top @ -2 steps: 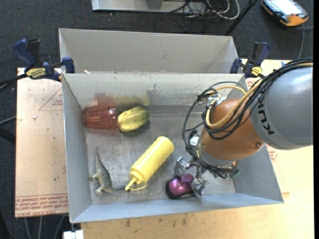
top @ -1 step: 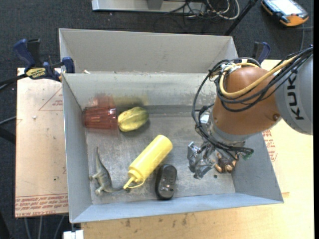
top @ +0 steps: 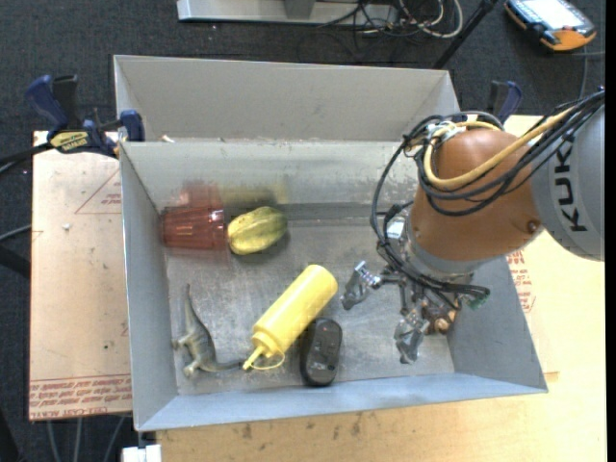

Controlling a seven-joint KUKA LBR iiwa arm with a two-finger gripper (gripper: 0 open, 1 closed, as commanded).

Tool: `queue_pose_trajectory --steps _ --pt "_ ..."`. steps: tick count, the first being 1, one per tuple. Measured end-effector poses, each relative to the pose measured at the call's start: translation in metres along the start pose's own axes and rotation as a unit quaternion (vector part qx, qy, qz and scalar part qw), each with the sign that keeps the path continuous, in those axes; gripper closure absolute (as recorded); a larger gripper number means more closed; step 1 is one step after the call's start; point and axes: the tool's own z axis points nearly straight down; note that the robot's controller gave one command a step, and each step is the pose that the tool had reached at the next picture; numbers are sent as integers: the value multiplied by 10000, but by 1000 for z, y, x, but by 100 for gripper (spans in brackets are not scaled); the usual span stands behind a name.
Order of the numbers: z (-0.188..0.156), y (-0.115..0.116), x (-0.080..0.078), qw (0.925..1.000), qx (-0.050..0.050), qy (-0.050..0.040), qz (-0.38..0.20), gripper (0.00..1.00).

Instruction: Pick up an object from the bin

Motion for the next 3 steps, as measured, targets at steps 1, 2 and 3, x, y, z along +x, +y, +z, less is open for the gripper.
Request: queue_pose_trajectory --steps 1,2,3 --pt "0 0 0 10000 0 0 1 0" --pt "23 20 -40 9998 19 -9 206 0" --pt "91 25 -58 9986 45 -231 -480 100"
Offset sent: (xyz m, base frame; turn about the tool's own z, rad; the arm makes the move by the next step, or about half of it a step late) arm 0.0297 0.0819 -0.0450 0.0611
